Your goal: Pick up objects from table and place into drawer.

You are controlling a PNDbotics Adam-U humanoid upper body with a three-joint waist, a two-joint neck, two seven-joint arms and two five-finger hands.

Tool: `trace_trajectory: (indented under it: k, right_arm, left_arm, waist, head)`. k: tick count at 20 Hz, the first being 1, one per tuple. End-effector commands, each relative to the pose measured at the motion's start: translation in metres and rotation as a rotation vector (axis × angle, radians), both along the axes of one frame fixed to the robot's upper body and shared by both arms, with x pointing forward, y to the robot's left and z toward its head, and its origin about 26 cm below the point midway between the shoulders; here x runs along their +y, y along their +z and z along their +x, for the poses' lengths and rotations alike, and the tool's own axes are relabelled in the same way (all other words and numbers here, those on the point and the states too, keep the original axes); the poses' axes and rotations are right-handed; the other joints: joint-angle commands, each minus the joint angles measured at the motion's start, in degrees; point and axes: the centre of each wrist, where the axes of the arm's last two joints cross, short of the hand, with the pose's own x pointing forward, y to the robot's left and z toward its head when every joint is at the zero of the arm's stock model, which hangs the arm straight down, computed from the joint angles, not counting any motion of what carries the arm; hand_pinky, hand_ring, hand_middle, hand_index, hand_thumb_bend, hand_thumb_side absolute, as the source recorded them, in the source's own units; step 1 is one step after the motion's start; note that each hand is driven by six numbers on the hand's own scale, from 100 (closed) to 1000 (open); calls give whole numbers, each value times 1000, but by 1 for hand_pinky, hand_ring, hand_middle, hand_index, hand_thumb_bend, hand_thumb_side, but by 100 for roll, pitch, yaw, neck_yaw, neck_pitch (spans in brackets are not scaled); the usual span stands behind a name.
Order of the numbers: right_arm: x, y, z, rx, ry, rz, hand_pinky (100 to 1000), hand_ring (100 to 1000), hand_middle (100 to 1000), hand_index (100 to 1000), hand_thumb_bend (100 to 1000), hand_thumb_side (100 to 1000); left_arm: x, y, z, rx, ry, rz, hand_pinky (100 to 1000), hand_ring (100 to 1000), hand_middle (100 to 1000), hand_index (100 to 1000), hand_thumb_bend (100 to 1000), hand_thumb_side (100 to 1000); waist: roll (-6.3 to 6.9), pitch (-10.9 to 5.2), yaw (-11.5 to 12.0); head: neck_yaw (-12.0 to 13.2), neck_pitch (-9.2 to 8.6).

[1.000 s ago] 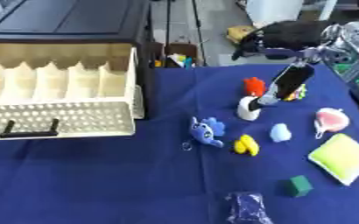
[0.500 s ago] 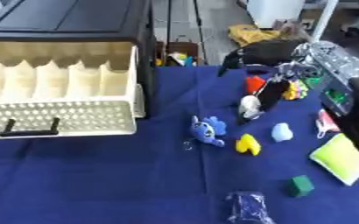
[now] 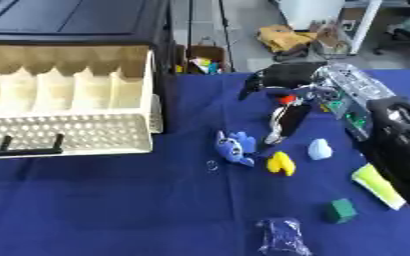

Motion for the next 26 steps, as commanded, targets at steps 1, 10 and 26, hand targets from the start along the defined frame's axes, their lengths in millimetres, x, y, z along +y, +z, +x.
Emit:
trace_trajectory:
  k: [1,10,26]
  right_arm:
    - [-5,7,3,-26,-32,8,851,869,769,867,828,517]
    - [-2,-10,14,-12,-72,22,844,870,764,863,846,504]
    - [-13,-34,24,17,-152,24,839,870,762,860,840,488]
  left_arm:
    - [-1,8,-1,-24,-5,8,582,762,675,811,556,1000]
    - [-4,10,0,-28,-13,-3,585,761,672,807,555,1000]
    - [-6,13,1,-43,-15,-17,577,729,658,799,553,1000]
  waist:
    - [3,-85,17]
    - [-18,-39,123]
    - [-77,117,364]
  head:
    - [-90,49]
    - [-278,107]
    - [-432,29]
